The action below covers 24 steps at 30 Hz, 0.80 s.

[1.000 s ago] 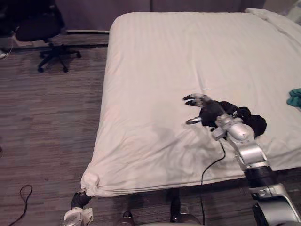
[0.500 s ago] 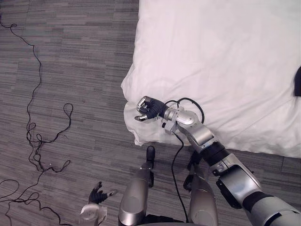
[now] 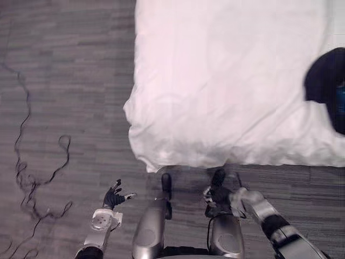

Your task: Tidy the bed and pick cloth on bed and put in laundry

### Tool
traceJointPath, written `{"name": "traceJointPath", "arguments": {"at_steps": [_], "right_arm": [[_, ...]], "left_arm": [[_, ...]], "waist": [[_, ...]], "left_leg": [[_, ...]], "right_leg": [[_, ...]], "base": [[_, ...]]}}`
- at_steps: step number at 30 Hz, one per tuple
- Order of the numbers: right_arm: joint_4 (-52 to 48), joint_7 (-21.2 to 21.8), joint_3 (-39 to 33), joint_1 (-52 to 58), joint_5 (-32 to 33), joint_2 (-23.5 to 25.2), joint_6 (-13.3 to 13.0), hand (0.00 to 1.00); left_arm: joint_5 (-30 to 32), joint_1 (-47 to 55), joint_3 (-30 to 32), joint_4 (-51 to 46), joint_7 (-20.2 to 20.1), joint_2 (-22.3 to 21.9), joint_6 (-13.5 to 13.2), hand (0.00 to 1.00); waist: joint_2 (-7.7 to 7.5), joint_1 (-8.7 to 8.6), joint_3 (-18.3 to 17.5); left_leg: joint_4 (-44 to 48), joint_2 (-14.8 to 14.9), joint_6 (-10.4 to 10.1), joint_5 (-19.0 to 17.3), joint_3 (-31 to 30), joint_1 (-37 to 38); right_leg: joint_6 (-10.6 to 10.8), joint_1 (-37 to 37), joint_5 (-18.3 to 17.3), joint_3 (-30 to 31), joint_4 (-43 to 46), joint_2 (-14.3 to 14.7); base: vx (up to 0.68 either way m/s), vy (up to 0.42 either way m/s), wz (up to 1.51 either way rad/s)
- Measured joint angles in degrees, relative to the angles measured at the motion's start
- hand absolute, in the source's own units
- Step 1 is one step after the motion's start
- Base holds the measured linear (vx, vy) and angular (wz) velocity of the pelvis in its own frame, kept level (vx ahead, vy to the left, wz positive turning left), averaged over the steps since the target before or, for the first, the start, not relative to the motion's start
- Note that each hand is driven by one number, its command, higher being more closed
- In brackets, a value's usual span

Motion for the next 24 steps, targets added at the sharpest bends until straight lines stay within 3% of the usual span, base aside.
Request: {"name": "traceJointPath", "arguments": {"at_steps": [3, 5, 10, 12, 14, 15, 16, 17, 19, 21, 24], "right_arm": [[-5.6, 4.4, 0.0, 5.8, 0.1, -1.1, -3.2, 1.00], [-13.8, 4.8, 0.2, 8.9, 0.9, 0.0, -5.0, 1.00], [-27.3, -2.2, -2.5, 8.4, 9.7, 5.2, -7.9, 1.00], [-28.6, -6.6, -6.7, 3.7, 13.5, 7.5, -9.4, 1.00], [-27.5, -12.0, -13.3, -5.2, 17.2, 7.1, -10.0, 1.00], [-27.2, -13.0, -14.6, -7.3, 18.2, 6.6, -10.2, 1.00], [-25.1, -14.3, -16.9, -13.0, 20.4, 4.9, -10.5, 1.00], [-25.1, -14.3, -16.9, -13.0, 20.4, 4.9, -10.5, 1.00], [-20.8, -15.5, -18.0, -19.1, 22.3, 1.6, -10.4, 1.00], [-18.9, -16.6, -18.3, -17.7, 22.4, -0.4, -10.0, 1.00], [-18.8, -17.2, -19.8, -11.3, 23.1, -0.6, -10.7, 1.00]], "left_arm": [[0.2, 0.1, -0.3, -0.4, -1.0, 1.1, 0.7, 0.00], [1.1, 0.4, -1.8, -0.2, -1.1, 1.2, 2.9, 0.00], [2.9, 0.6, -4.4, 1.3, -0.9, 0.1, 5.0, 0.00], [2.9, -0.7, -6.0, 1.8, -0.7, -0.1, 4.9, 0.00], [2.5, -3.3, -7.3, 2.5, -0.7, -0.6, 4.8, 0.00], [2.2, -3.8, -7.2, 2.4, -0.6, -0.9, 4.7, 0.00], [1.0, -4.3, -7.2, 2.6, 0.3, -1.8, 4.3, 0.00], [1.0, -4.3, -7.2, 2.6, 0.3, -1.8, 4.3, 0.00], [-1.7, -4.6, -7.3, 4.8, 2.0, -3.6, 3.8, 0.00], [-3.1, -5.0, -7.3, 5.7, 3.1, -3.9, 3.8, 0.00], [-5.7, -5.3, -7.1, 5.7, 2.7, -3.9, 3.7, 0.00]], "waist": [[-2.40, -0.53, -2.3], [-4.43, -1.23, -6.5], [-6.07, -1.70, -11.2], [-5.63, -1.99, -11.0], [-3.50, -2.36, -8.5], [-2.85, -2.34, -7.5], [-1.09, -2.11, -5.3], [-1.09, -2.11, -5.3], [1.97, -1.84, -4.0], [2.91, -2.07, -3.2], [2.76, -2.36, -2.7]], "left_leg": [[-0.2, 0.9, -0.3, -1.1, 2.1, 4.1], [-0.8, 1.8, -0.8, -1.5, 3.5, 5.7], [-2.3, 3.1, -1.4, -1.8, 6.5, 10.1], [-2.0, 3.0, -1.4, -1.9, 7.5, 9.7], [1.8, 2.7, -0.8, -2.5, 8.9, 6.4], [2.9, 2.7, -0.7, -3.0, 9.5, 5.8], [6.1, 2.7, -0.3, -4.4, 11.2, 4.3], [6.1, 2.7, -0.3, -4.4, 11.2, 4.3], [12.5, 3.5, 0.5, -7.8, 14.4, -0.7], [15.7, 4.4, 0.5, -9.2, 15.0, -3.1], [16.7, 5.6, 0.1, -9.9, 16.2, -2.7]], "right_leg": [[0.1, 3.3, 0.3, 2.0, -1.9, 1.2], [-0.1, 4.4, 0.7, 3.3, -3.5, 2.4], [-0.4, 6.5, 0.5, 6.2, -3.4, 3.9], [-0.6, 4.8, 0.3, 7.3, -2.1, 3.6], [-0.7, 0.5, -0.3, 8.9, 2.7, 2.6], [-0.7, -0.5, -0.6, 9.4, 4.0, 2.4], [-0.6, -3.1, -1.1, 11.1, 6.8, 2.0], [-0.6, -3.1, -1.1, 11.1, 6.8, 2.0], [-1.1, -9.4, -2.4, 14.2, 11.0, 2.1], [-1.1, -12.2, -2.8, 14.3, 13.3, 2.4], [-1.6, -13.6, -4.0, 14.6, 15.6, 3.0]], "base": [[0.00, -0.016, -0.43], [0.01, -0.053, -0.40], [0.01, -0.041, -0.37], [-0.08, -0.001, -0.23], [-0.12, 0.027, -0.15], [-0.13, 0.040, -0.35], [-0.12, 0.038, -0.32], [-0.15, 0.055, -0.65], [-0.11, 0.059, -0.62], [-0.03, 0.020, -0.34], [0.04, -0.025, -0.25]]}}
